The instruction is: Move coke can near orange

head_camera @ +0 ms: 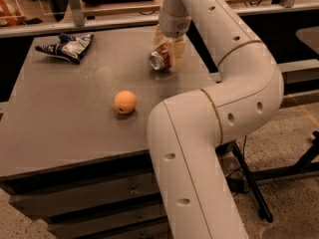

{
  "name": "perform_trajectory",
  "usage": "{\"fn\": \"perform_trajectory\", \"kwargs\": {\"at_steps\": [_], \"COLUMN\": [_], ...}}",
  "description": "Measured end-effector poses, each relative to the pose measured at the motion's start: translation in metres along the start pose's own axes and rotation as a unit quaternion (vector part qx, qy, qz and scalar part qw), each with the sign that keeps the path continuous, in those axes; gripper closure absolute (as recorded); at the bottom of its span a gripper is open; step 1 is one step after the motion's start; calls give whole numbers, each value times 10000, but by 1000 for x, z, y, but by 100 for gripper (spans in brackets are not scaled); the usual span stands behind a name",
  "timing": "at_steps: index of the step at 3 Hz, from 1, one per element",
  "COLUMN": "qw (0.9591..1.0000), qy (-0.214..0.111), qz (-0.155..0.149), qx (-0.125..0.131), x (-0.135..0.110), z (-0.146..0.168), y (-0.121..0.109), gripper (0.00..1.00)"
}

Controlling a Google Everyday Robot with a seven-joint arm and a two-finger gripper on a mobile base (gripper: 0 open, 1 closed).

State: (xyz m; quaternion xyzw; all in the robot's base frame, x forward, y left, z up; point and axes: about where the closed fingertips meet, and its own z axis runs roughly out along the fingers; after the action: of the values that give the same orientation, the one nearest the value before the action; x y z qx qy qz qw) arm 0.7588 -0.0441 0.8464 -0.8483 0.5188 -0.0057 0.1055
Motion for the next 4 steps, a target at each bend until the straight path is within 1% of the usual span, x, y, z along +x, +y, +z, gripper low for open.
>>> {"fn": "perform_trajectory", "kwargs": {"at_steps": [1,2,3,4], "qw": [9997,9986,9948,9913], "qy": [112,484,856,596], "qz": [-168,118,556,1175], "qx": [-166,-150,-69,59], "x": [-1,12,23,20], "z": [7,-21,-58,-95], "y": [2,11,23,52], "gripper": [49,73,95,100]}}
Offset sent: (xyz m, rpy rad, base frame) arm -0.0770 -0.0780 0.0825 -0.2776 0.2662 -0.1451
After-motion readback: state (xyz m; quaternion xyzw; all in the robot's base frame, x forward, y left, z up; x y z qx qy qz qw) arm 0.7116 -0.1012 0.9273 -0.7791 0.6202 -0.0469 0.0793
